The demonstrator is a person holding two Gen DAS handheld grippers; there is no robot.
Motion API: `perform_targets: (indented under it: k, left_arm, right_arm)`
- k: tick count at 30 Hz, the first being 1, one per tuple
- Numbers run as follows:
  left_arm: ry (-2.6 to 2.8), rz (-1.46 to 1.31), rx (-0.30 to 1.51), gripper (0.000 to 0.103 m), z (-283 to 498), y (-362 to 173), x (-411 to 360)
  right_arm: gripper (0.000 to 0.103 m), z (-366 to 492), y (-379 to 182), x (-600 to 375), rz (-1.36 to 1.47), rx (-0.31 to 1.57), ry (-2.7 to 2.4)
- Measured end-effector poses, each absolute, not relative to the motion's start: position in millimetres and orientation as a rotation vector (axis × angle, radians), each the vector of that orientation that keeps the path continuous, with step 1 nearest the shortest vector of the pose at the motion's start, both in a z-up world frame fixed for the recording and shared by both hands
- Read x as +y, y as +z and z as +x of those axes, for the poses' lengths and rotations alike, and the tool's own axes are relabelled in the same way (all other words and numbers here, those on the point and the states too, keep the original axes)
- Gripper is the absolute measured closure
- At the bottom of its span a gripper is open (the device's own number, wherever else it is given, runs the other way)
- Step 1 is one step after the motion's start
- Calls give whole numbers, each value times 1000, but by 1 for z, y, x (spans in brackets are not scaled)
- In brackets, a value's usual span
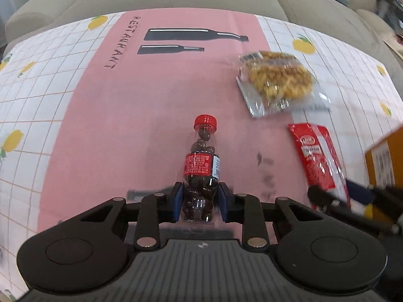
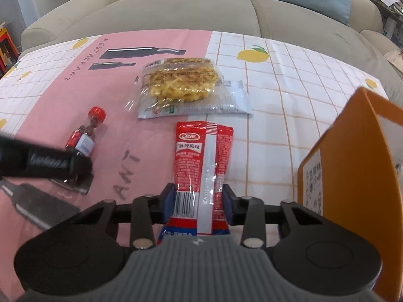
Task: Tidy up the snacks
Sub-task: 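Grasp the cola-bottle candy with left tool while right tool grasps red sausage pack, then carry the cola bottle and red sausage pack over the box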
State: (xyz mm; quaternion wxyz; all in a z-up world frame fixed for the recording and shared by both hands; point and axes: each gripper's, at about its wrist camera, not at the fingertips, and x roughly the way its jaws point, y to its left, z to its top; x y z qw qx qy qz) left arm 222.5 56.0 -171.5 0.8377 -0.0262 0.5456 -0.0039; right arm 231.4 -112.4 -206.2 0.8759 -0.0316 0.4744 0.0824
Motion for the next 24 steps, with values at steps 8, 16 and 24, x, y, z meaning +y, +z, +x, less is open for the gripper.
perform_targets:
  k: [8,16,24]
  left_arm:
    - [-8,-140,1147,71,182,-170,76]
    - [-11,-208,1173,71,155,-166,72]
    - [-21,-343,1180,71,132,-153,78]
  right_arm:
    - [71,199,-204,-110,-58,1018,221]
    - [72,173,-198,-110,11,1103,246]
    - [74,148,-174,-115,71,1072,258]
